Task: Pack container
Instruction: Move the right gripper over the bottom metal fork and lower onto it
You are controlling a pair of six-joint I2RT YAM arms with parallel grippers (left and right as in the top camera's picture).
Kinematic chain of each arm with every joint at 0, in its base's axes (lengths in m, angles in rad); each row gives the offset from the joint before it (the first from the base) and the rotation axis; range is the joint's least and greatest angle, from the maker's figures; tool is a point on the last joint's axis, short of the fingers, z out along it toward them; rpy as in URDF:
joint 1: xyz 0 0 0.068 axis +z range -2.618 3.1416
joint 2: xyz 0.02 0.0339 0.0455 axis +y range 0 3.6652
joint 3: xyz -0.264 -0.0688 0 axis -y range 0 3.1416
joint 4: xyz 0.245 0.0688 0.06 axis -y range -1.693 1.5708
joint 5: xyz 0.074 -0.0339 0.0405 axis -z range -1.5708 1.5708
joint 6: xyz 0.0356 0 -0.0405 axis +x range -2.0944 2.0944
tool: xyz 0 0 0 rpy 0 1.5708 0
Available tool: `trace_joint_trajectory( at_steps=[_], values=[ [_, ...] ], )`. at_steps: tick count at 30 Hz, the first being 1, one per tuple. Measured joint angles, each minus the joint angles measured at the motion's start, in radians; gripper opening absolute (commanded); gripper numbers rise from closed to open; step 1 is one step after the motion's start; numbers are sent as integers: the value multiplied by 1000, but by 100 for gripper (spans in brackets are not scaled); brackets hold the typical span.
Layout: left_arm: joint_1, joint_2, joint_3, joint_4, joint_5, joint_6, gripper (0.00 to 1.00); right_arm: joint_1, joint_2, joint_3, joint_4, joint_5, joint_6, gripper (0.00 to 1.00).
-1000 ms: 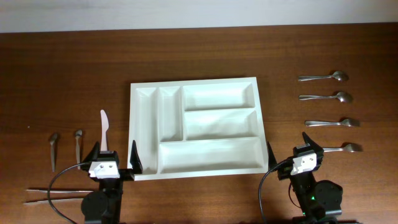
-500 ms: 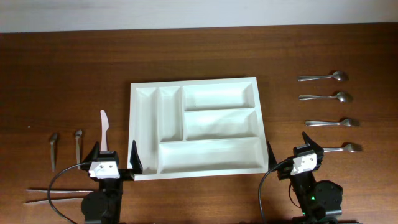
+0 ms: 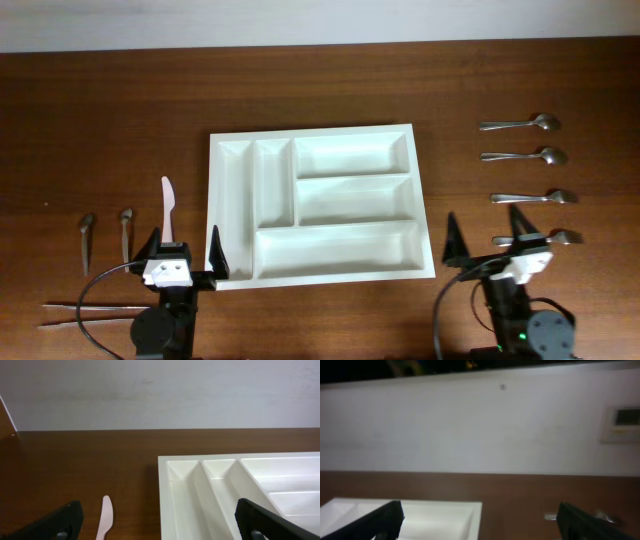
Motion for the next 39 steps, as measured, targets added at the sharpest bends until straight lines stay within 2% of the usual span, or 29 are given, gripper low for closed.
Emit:
trace_joint_trajectory(
  at_steps=[6,11,13,15,19,22,25,32,39],
  values=[
    [0,0,0,0,0,0,99,0,202,414,-359,150,44,99],
    [0,-1,0,0,0,0,99,1,503,777,-684,19,50,99],
    [0,-1,0,0,0,0,99,1,625,908,-746,-47,28,99],
    [0,-1,0,0,0,0,99,1,687,968,-785,-21,47,99],
    [0,-1,0,0,0,0,99,-33,845,1123,-962,191,233,99],
    [0,-1,0,0,0,0,99,-147,983,1239,-1110,297,388,99],
    [0,-1,0,0,0,0,99,-275,1114,1323,-1145,280,474,99],
    [0,-1,0,0,0,0,99,-432,1317,1347,-1202,188,532,99],
    [0,-1,0,0,0,0,99,-628,1489,1345,-1241,168,760,99]
  ],
)
